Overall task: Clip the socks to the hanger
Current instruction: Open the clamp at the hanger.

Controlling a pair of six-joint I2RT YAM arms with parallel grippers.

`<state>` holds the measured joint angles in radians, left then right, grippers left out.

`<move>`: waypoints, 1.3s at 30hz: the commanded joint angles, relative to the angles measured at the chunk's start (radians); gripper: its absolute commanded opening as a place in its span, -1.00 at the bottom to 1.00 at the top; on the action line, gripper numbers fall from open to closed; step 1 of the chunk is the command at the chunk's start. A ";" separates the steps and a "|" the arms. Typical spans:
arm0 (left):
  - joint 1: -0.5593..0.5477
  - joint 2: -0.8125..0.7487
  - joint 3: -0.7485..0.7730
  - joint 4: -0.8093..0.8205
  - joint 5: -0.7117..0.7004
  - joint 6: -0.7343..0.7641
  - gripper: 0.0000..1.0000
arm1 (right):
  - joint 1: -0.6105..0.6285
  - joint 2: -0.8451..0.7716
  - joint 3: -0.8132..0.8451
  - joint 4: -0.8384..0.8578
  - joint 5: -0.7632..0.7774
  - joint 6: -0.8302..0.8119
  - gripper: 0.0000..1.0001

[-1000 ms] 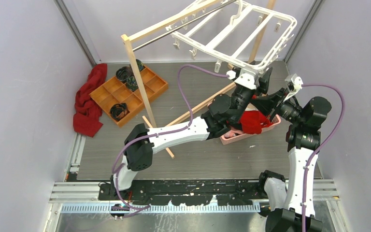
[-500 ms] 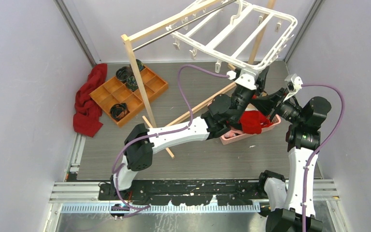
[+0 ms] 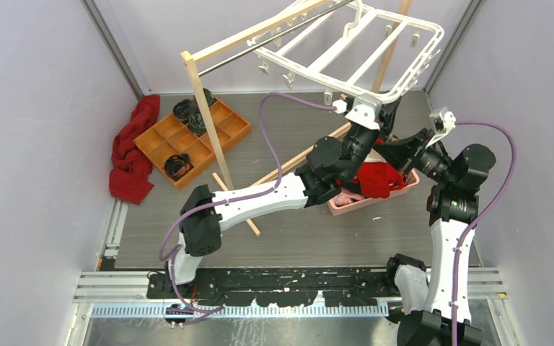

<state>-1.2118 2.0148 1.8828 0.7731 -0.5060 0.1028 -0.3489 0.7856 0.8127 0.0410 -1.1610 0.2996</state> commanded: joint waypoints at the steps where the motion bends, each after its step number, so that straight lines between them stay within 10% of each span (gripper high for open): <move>1: 0.011 -0.123 0.017 -0.023 -0.021 -0.156 -0.80 | 0.007 0.007 0.000 0.201 0.014 0.206 -0.98; 24: 0.087 -0.250 -0.057 -0.173 0.019 -0.569 -0.88 | 0.031 0.142 0.100 0.990 0.060 1.031 -0.98; 39: 0.105 -0.251 -0.065 -0.164 0.055 -0.626 -0.89 | 0.031 0.205 0.125 1.084 0.106 1.128 -0.98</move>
<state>-1.1160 1.8187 1.8114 0.5709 -0.4610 -0.4999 -0.3218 0.9894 0.9016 1.0473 -1.0904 1.3834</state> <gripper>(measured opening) 0.247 0.057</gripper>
